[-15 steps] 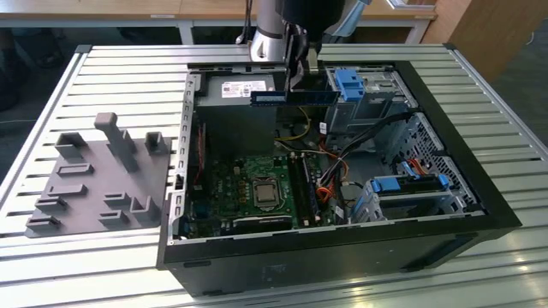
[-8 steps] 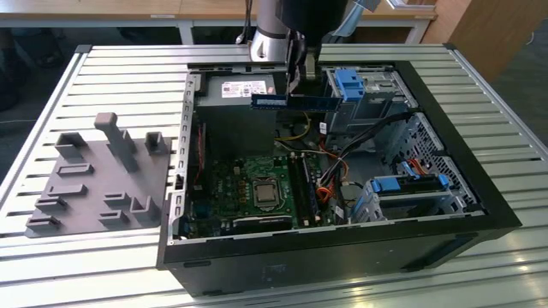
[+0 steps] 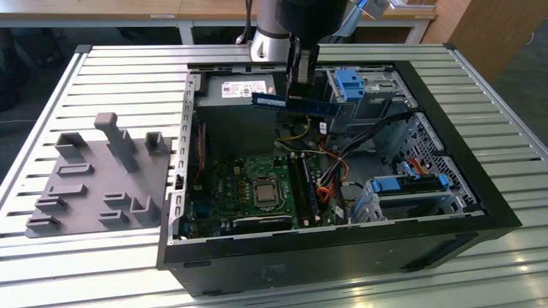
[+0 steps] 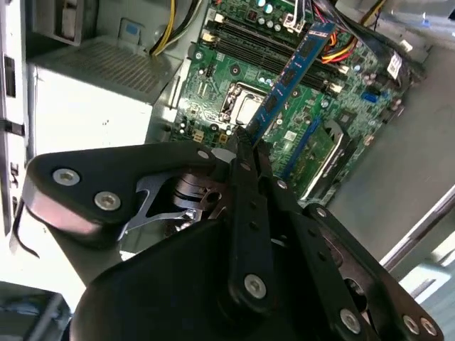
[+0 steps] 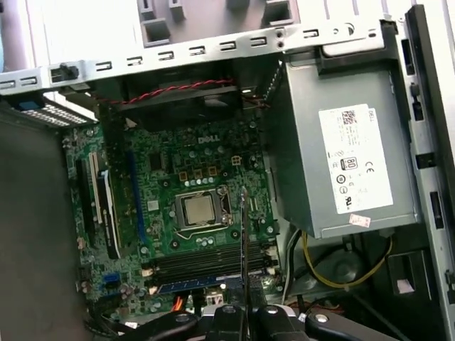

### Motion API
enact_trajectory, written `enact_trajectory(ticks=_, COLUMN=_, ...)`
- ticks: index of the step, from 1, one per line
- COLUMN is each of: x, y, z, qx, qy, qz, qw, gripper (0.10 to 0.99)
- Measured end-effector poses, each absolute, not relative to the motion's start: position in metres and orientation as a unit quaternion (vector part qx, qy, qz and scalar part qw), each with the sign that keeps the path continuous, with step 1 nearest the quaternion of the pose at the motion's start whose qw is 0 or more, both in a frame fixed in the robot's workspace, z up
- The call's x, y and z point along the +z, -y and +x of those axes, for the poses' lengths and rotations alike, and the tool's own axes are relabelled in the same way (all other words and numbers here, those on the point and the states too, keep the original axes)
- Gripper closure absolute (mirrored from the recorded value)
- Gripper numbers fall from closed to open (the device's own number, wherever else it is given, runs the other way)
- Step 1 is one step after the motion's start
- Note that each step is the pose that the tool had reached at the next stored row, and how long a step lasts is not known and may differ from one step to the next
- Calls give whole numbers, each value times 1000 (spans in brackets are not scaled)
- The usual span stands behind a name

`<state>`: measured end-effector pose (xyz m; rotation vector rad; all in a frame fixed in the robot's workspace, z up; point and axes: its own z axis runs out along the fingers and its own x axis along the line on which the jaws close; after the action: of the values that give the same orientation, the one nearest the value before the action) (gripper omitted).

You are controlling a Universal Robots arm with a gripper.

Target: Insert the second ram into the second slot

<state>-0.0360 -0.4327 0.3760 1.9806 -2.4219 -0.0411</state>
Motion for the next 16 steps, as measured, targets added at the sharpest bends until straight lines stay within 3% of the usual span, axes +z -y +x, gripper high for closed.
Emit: enact_trajectory(ticks=16, x=368, y=433, z=-36, qx=-12, qy=858, qz=514, qw=6, gripper=945)
